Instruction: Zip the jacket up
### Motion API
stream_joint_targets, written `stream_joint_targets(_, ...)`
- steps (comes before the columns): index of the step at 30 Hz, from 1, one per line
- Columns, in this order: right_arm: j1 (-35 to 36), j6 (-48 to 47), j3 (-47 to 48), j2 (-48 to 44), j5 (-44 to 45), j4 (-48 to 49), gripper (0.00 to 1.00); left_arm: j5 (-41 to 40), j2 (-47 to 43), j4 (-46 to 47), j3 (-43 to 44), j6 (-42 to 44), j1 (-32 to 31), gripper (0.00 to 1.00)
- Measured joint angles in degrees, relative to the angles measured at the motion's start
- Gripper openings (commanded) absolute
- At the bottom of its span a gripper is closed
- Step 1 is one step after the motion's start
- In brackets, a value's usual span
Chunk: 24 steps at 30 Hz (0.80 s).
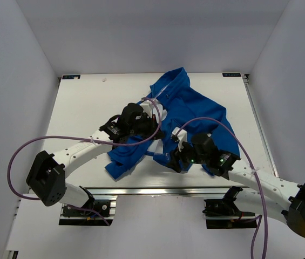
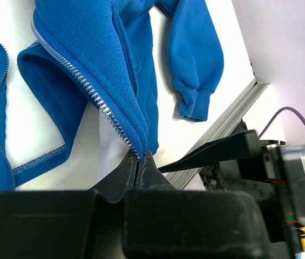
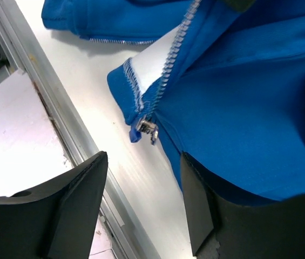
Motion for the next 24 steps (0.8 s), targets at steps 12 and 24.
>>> stream_joint_targets(12,0.83,-0.26,-4.17,2.16,2.12,10.1,0.44,0.44,-0.02,0.22,0.09,-0.55,0.0,0.0)
stream_joint_targets(24,0.83,-0.33,-7.58,1.27,3.02,16.24,0.0,-0.96,-1.88,1.49,-0.17,-1.88,0.0,0.0)
